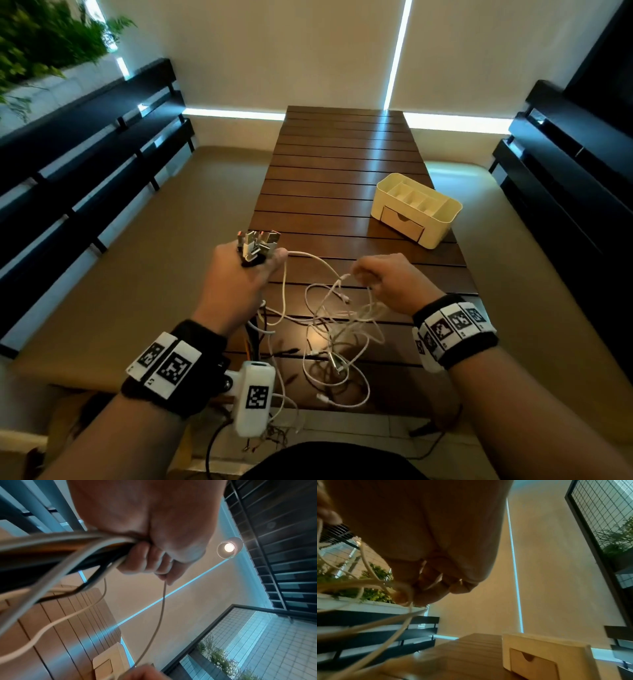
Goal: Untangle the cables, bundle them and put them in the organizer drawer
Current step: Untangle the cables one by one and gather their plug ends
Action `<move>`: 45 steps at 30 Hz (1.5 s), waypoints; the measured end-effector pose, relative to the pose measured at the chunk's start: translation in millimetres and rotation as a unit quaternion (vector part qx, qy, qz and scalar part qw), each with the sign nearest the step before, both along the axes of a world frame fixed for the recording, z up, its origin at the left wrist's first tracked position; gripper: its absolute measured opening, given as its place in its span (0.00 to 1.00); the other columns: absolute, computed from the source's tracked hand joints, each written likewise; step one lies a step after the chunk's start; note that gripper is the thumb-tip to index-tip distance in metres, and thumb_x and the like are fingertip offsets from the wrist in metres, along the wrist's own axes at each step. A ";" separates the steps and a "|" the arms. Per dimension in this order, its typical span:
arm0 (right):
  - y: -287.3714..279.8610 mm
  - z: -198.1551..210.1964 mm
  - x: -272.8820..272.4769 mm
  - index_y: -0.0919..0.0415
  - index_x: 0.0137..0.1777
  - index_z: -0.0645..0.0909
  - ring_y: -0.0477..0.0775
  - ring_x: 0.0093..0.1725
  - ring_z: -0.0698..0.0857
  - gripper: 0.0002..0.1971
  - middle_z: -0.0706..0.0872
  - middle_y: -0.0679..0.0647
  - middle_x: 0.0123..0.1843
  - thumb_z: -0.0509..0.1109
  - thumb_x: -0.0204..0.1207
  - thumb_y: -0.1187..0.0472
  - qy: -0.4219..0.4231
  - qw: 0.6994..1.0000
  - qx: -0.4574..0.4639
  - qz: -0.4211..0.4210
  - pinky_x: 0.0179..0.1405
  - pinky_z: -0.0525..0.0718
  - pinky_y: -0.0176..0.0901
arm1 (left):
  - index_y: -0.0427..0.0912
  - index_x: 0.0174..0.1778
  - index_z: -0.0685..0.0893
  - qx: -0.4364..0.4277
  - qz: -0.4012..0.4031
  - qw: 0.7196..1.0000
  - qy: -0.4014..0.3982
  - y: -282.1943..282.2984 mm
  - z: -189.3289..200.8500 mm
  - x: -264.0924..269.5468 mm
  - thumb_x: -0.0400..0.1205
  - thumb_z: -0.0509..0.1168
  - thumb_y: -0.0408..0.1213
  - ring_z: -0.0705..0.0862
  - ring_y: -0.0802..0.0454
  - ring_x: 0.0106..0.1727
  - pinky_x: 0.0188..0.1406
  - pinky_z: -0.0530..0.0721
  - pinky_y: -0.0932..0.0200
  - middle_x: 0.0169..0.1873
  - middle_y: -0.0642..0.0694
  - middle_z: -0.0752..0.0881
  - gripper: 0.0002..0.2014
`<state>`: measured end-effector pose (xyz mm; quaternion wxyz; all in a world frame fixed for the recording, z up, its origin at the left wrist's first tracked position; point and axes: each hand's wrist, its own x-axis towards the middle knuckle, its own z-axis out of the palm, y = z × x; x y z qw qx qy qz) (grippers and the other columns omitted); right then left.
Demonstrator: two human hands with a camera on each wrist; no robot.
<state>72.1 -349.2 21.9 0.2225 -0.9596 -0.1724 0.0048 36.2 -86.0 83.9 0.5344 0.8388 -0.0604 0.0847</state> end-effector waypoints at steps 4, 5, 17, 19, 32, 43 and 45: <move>-14.3 -21.3 2.2 0.50 0.56 0.82 0.54 0.58 0.83 0.10 0.87 0.49 0.56 0.62 0.84 0.61 0.052 0.980 -0.172 -0.085 0.62 0.78 0.50 | 0.53 0.25 0.82 -0.044 -0.016 0.999 0.009 6.4 -2.7 0.4 0.83 0.70 0.42 0.71 0.59 0.20 0.29 0.72 0.52 0.17 0.56 0.76 0.18; -17.6 -24.3 0.1 0.51 0.57 0.82 0.55 0.59 0.83 0.10 0.87 0.50 0.57 0.61 0.84 0.61 0.062 0.978 -0.169 -0.109 0.62 0.78 0.50 | 0.52 0.27 0.83 -0.052 -0.021 0.998 0.017 8.9 -2.0 1.1 0.83 0.70 0.42 0.70 0.57 0.21 0.29 0.72 0.51 0.18 0.55 0.75 0.17; 59.4 30.5 -37.7 0.44 0.68 0.79 0.46 0.60 0.87 0.14 0.88 0.47 0.60 0.68 0.83 0.53 0.175 0.912 0.368 0.054 0.64 0.86 0.49 | 0.41 0.32 0.81 -0.043 -0.042 0.997 0.042 4.9 1.6 -1.9 0.83 0.69 0.43 0.70 0.57 0.22 0.30 0.71 0.50 0.20 0.54 0.75 0.15; 65.9 26.2 -37.9 0.46 0.58 0.82 0.46 0.51 0.89 0.06 0.89 0.48 0.50 0.67 0.85 0.54 0.150 0.931 0.329 0.049 0.58 0.87 0.49 | 0.35 0.34 0.80 -0.058 -0.040 0.997 0.044 6.9 1.1 -2.8 0.83 0.69 0.43 0.70 0.57 0.21 0.28 0.70 0.52 0.20 0.54 0.74 0.16; 58.9 36.7 -13.4 0.58 0.51 0.87 0.36 0.39 0.76 0.05 0.76 0.37 0.40 0.69 0.83 0.61 -0.123 0.979 0.158 0.046 0.41 0.73 0.30 | 0.40 0.42 0.87 0.021 0.022 0.999 0.044 0.7 0.2 -14.3 0.81 0.73 0.35 0.81 0.67 0.30 0.28 0.75 0.76 0.34 0.49 0.87 0.04; 67.3 40.5 -21.9 0.59 0.49 0.84 0.36 0.38 0.75 0.04 0.72 0.34 0.41 0.68 0.83 0.61 -0.133 0.978 0.132 0.097 0.37 0.71 0.25 | 0.38 0.36 0.82 0.066 -0.126 0.987 0.079 -13.2 3.0 -4.6 0.83 0.72 0.42 0.74 0.52 0.28 0.29 0.73 0.52 0.27 0.47 0.79 0.14; 65.8 39.1 -23.7 0.58 0.49 0.83 0.38 0.39 0.76 0.04 0.74 0.36 0.41 0.68 0.84 0.60 -0.110 0.977 0.160 0.090 0.38 0.73 0.27 | 0.40 0.36 0.82 0.057 -0.126 0.989 0.060 -11.8 3.3 -6.5 0.83 0.72 0.43 0.75 0.53 0.28 0.29 0.74 0.51 0.27 0.47 0.80 0.13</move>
